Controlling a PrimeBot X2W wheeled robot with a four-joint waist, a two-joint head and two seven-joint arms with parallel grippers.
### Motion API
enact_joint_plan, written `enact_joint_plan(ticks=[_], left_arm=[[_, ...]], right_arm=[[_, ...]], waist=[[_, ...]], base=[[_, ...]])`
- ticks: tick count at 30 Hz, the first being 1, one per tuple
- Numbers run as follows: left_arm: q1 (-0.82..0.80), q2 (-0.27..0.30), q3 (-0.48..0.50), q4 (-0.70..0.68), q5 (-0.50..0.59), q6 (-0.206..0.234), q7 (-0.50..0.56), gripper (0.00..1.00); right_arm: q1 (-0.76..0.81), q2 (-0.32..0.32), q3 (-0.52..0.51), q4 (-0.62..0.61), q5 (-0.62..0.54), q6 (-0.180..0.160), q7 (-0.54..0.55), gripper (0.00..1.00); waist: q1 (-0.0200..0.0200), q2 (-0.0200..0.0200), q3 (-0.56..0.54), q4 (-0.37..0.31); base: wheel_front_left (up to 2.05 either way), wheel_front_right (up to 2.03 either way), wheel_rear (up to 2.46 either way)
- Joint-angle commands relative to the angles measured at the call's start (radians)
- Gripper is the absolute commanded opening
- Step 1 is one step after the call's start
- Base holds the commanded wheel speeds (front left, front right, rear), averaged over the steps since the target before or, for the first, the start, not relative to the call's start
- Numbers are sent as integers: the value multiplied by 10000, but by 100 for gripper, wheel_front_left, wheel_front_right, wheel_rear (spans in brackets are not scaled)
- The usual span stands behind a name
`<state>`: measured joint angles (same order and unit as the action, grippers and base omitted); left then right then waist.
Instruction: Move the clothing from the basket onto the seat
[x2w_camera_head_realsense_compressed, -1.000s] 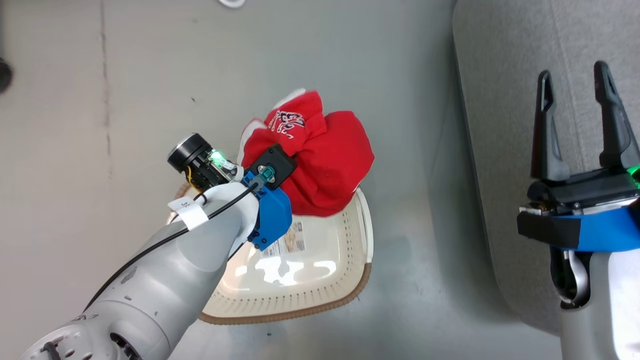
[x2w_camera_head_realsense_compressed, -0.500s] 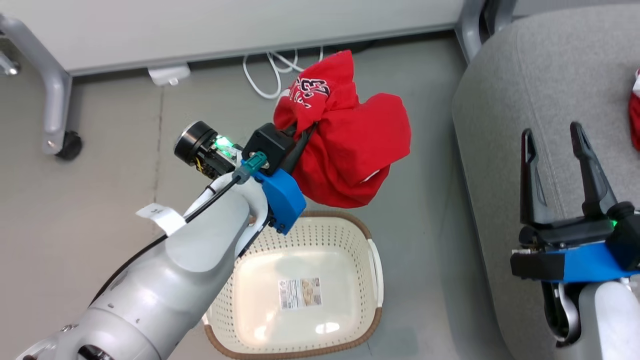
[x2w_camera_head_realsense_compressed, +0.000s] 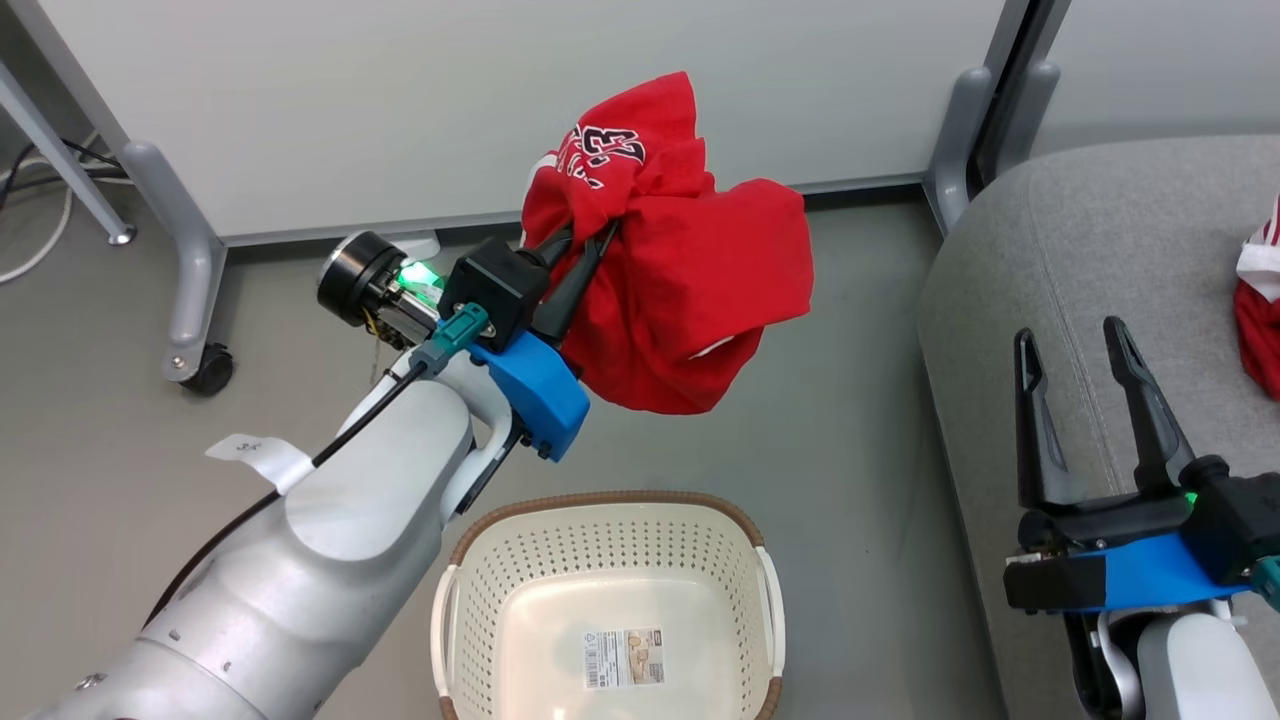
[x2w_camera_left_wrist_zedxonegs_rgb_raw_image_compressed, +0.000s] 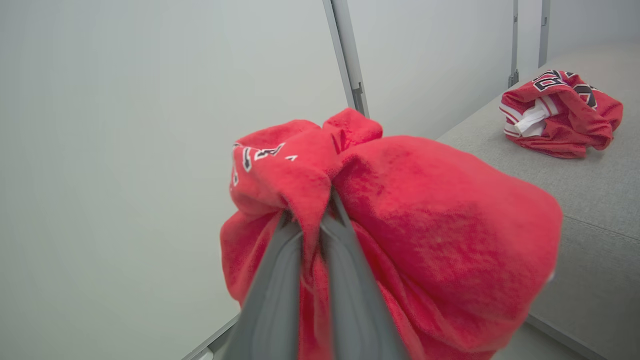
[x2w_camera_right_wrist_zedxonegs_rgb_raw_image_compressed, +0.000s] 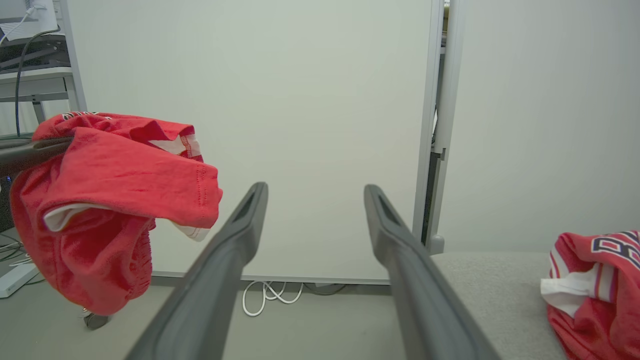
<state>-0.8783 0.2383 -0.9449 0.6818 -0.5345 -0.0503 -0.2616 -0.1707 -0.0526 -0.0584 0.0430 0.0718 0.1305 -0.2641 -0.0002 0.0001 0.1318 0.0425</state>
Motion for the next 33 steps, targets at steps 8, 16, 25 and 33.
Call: enact_joint_plan(ticks=[8,16,25,33], left_arm=[[325,161,-6,-691,4,142,16,0],[428,331,-76,-1136,-64,275,183,0],[393,410,-118,-1415,-111,406,280,0],[225,359,-169,-1525,-122,434,267,0]], right_arm=[[395,28,152,130,232,5,-5,100],[499,29,300,166,351,5,-5,100],[486,30,1194,396,598,5,-5,100],[235,26,2941,1003,1037,5,-5,100]], waist=[[2,-1,-434,164],[2,-1,-521,184],[2,-1,-421,263],[2,-1,-313,366]], base=[[0,0,0],[0,0,0],[0,0,0],[0,0,0]])
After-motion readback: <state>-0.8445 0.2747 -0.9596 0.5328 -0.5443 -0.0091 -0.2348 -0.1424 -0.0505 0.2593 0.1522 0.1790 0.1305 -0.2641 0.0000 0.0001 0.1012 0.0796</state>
